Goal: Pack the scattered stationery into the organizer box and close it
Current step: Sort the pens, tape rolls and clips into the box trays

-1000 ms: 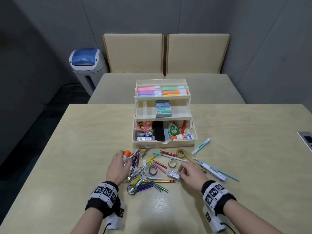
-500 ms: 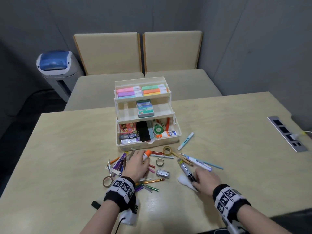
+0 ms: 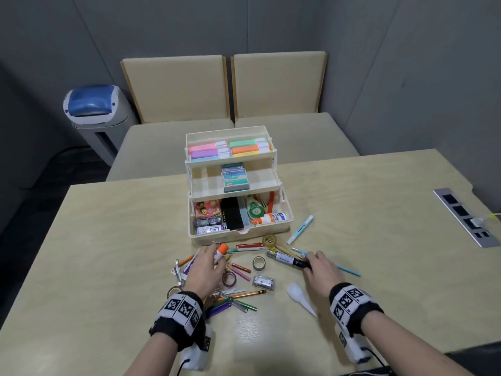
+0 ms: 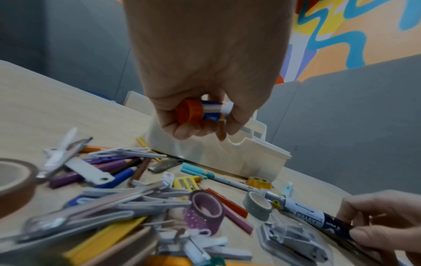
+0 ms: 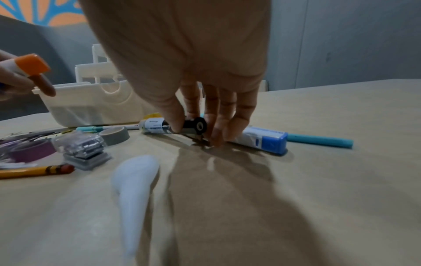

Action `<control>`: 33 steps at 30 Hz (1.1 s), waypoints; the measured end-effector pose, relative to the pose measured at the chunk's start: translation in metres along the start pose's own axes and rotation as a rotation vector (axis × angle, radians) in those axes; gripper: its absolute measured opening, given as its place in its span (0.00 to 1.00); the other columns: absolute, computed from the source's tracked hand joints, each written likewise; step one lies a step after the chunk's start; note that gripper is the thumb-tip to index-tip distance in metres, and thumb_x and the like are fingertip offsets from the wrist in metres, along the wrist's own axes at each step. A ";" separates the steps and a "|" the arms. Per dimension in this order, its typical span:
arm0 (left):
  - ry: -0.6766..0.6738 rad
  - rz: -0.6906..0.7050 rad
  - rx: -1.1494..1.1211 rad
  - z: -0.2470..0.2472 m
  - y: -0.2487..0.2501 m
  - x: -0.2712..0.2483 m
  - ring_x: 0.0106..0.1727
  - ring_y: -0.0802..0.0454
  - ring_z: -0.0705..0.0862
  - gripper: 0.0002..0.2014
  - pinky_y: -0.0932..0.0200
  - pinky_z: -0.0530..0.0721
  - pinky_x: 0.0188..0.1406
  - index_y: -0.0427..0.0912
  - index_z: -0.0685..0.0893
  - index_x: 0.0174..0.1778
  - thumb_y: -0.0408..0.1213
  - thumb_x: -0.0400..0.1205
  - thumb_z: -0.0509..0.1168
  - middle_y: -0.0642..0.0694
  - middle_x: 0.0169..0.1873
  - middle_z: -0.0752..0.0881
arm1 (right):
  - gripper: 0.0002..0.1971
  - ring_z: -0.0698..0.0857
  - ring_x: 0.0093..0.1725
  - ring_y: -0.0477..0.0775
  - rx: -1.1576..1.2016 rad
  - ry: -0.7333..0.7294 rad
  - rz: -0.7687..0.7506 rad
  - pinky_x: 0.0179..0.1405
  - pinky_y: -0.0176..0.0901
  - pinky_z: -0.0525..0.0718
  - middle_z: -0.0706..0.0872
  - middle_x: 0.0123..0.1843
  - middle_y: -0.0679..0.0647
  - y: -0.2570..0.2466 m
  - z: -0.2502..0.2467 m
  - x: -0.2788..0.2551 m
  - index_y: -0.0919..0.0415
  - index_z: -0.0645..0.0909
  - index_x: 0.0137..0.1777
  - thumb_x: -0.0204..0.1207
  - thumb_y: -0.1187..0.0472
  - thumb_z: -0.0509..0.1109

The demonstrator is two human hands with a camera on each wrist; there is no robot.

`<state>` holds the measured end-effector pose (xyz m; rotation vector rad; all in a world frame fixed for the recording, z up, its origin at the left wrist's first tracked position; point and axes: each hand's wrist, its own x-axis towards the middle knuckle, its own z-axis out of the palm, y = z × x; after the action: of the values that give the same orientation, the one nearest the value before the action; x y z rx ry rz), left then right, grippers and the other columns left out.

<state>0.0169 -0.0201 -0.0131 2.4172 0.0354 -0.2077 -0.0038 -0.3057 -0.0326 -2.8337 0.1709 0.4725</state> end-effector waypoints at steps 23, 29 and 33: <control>0.159 -0.196 0.021 -0.040 -0.041 -0.022 0.44 0.46 0.77 0.09 0.54 0.72 0.43 0.40 0.80 0.56 0.37 0.82 0.62 0.43 0.43 0.79 | 0.21 0.77 0.60 0.55 -0.155 -0.022 -0.270 0.58 0.46 0.80 0.72 0.68 0.56 -0.050 0.016 -0.018 0.55 0.66 0.69 0.77 0.62 0.65; 0.143 -0.149 -0.014 -0.038 -0.027 -0.019 0.45 0.48 0.77 0.11 0.56 0.71 0.44 0.44 0.77 0.54 0.47 0.83 0.63 0.46 0.44 0.78 | 0.20 0.72 0.67 0.55 -0.223 -0.006 -0.449 0.70 0.51 0.71 0.73 0.67 0.54 -0.081 0.023 -0.015 0.54 0.71 0.67 0.79 0.48 0.62; 0.122 -0.135 -0.099 -0.036 -0.020 -0.011 0.51 0.48 0.78 0.12 0.55 0.71 0.50 0.44 0.78 0.57 0.46 0.86 0.56 0.45 0.48 0.79 | 0.20 0.73 0.67 0.57 -0.257 -0.033 -0.434 0.70 0.53 0.72 0.73 0.68 0.56 -0.089 0.025 -0.012 0.56 0.71 0.69 0.80 0.49 0.62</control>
<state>0.0094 0.0189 0.0028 2.3273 0.2593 -0.1163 -0.0084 -0.2127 -0.0300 -2.9790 -0.5372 0.4687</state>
